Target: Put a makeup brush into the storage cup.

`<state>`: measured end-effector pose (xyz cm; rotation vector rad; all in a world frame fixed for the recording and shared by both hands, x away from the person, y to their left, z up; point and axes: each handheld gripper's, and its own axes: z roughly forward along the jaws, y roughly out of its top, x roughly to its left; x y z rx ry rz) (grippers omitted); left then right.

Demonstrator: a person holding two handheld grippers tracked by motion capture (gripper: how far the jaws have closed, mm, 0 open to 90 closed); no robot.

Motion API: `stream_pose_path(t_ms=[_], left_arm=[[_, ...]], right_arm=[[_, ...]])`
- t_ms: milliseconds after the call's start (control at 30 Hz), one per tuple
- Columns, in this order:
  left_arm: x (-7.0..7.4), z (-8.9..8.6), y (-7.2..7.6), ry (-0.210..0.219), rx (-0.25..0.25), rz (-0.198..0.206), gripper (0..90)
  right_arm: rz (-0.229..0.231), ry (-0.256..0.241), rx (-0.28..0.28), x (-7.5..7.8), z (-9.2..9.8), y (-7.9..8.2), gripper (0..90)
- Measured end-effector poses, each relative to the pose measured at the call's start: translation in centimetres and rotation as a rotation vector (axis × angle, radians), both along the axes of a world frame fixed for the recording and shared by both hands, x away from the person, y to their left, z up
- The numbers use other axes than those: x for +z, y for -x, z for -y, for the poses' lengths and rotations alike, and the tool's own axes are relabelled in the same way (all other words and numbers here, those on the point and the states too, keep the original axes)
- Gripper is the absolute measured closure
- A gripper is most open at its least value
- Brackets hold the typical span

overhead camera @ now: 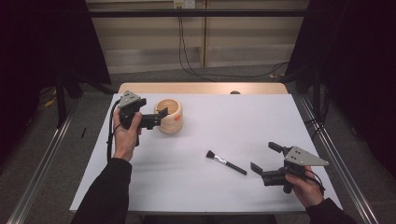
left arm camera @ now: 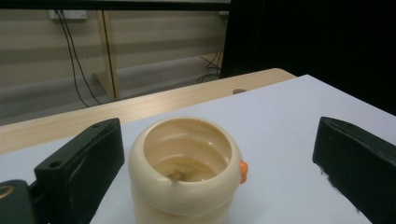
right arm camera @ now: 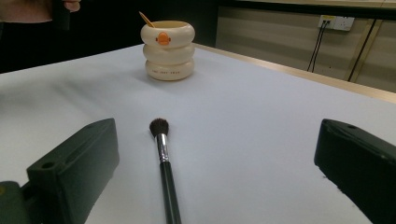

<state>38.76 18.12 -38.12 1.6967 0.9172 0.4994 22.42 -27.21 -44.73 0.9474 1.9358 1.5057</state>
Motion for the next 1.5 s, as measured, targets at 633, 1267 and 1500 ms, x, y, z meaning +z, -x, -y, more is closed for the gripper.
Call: stream_pose_path(t_ms=[633,1267,1500], left_arm=[[0.0,-0.3,5.6,0.031,-0.014,0.065,1.9],[-1.4,-0.9,11.0,0.020,-0.052,0.090,1.4],[-2.3,-1.6,12.8,0.007,-0.039,0.089,1.2]], right_arm=[[-0.001,0.003,-0.007,0.0,0.0,0.1,0.0],[-0.002,0.007,-0.007,0.0,0.1,0.2,0.0],[-0.003,0.007,-0.005,0.0,0.1,0.2,0.0]])
